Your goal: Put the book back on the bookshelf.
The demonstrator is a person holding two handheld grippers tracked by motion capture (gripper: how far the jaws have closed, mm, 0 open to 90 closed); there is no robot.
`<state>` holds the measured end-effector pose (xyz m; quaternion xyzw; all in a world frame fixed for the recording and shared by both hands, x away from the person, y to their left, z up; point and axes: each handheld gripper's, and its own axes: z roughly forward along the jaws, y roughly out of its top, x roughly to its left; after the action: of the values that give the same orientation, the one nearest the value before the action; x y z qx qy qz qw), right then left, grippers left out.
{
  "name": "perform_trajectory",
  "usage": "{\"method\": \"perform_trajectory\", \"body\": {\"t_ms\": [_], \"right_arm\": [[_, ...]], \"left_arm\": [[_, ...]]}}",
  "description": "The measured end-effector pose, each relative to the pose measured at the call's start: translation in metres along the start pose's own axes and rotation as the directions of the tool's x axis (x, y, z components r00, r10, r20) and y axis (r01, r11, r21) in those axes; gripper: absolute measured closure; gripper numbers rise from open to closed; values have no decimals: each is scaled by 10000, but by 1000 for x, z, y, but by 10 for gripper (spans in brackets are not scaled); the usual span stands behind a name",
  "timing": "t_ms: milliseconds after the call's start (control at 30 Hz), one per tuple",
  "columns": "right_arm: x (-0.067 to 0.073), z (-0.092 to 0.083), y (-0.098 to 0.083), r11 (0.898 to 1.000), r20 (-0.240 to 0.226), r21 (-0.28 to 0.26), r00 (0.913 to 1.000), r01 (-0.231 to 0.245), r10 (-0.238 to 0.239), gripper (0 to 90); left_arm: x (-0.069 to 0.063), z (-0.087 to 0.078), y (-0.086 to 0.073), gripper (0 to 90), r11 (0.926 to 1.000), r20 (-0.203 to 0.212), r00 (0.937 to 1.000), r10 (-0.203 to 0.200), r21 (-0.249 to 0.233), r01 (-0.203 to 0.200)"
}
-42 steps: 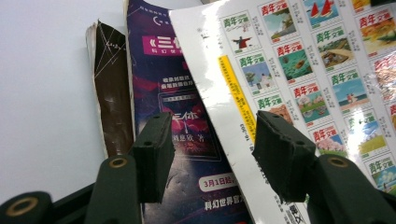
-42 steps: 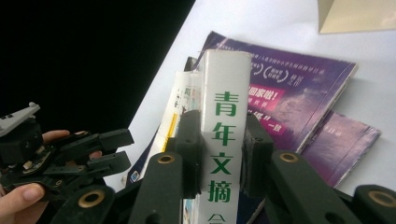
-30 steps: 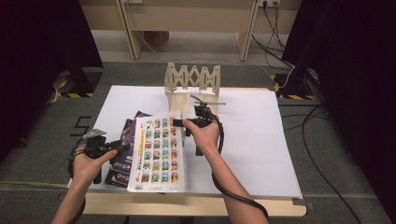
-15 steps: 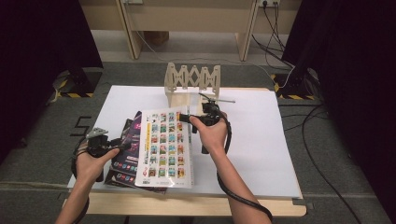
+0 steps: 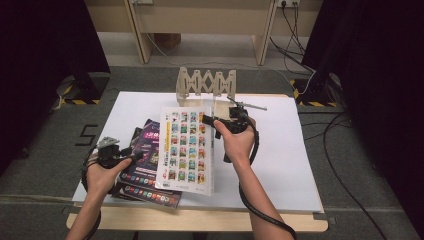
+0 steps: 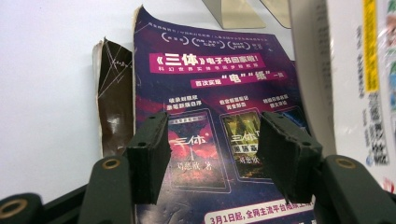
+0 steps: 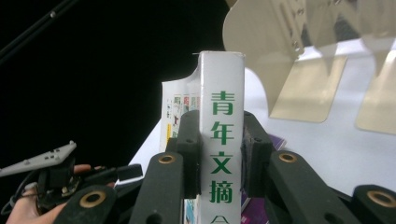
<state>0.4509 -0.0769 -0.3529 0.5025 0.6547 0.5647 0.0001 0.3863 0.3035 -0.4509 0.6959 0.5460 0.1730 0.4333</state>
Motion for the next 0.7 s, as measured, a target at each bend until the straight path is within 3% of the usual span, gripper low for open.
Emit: {"method": "perform_trajectory", "body": {"t_ms": [700], "right_arm": [[-2,-35,9,9920,504,-1220,9984,331,-271,744]], "left_arm": [[7,-1,-4,416,9995,-220,9996,-158,-292,151]]}}
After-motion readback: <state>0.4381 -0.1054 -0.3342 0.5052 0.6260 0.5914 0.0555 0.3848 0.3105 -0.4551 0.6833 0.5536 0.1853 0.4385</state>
